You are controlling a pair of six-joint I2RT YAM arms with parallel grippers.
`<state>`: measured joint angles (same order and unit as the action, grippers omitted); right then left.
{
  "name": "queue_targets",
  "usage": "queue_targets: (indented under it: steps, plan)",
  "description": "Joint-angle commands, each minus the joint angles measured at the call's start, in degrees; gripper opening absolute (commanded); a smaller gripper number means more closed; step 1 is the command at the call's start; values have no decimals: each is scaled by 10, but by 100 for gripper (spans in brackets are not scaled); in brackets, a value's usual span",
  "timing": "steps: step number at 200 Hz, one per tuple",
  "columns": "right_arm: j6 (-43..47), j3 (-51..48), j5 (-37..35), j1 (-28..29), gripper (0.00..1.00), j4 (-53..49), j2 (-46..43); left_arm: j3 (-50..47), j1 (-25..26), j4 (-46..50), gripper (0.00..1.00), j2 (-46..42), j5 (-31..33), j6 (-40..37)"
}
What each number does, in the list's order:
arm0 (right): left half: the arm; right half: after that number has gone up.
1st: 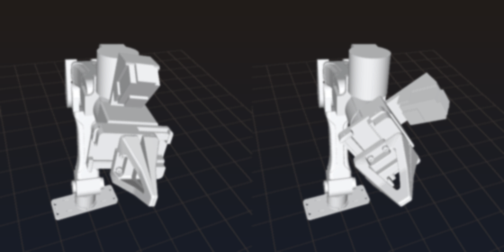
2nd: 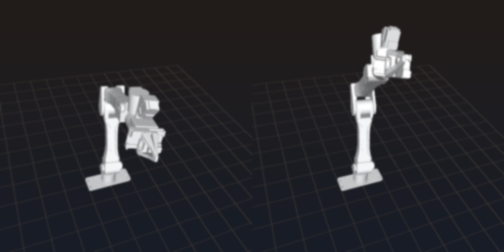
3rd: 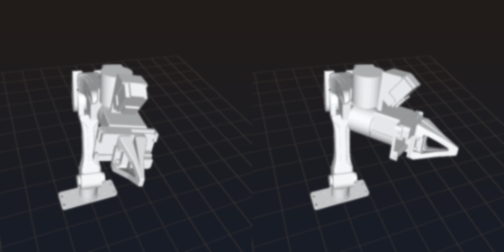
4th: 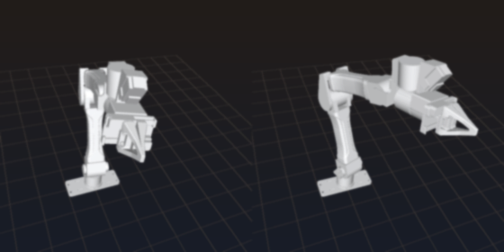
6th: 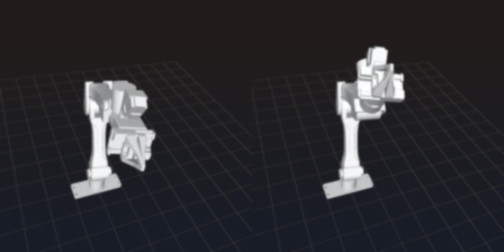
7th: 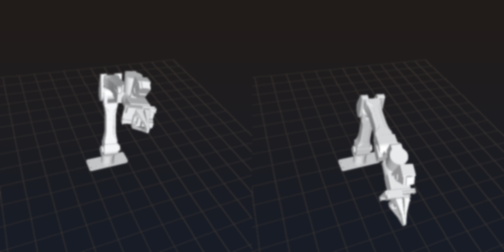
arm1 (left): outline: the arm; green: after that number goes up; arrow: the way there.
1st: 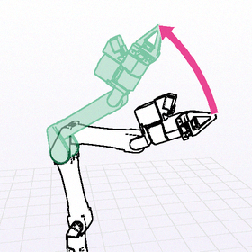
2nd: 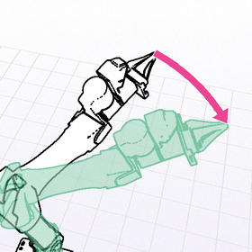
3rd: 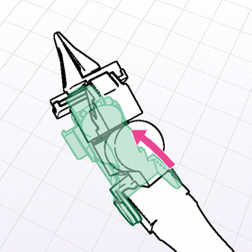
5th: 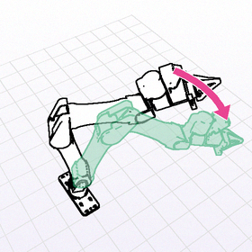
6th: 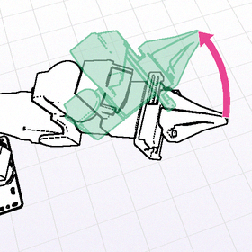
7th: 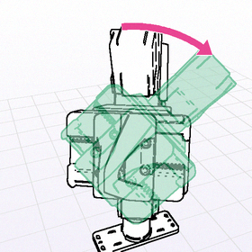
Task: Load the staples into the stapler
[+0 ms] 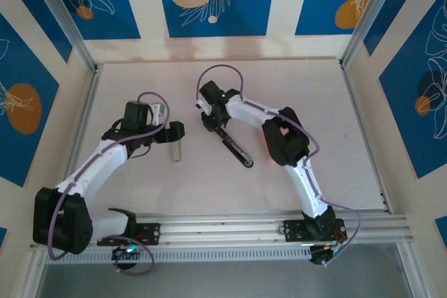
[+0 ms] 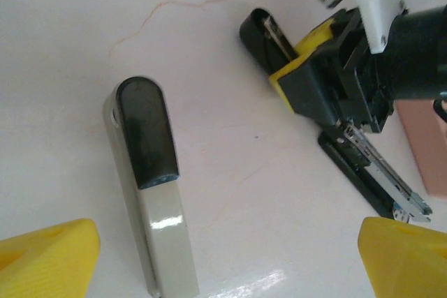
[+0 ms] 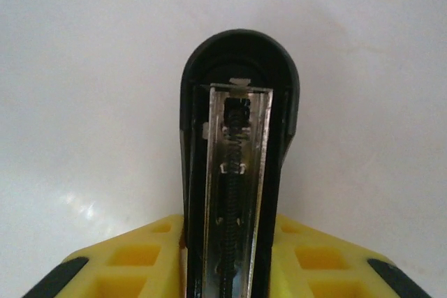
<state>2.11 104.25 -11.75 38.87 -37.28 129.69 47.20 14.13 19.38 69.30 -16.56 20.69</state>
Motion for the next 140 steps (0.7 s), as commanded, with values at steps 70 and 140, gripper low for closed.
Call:
queue_targets:
  steps: [70, 140]
  plan:
    - [65, -304, 213, 26, 27, 271, -294, -139, -7, -260, 80, -163, -153, -115]
    - [182, -554, 385, 38, 24, 536, -424, -259, 2, -523, 68, -185, -316, -164]
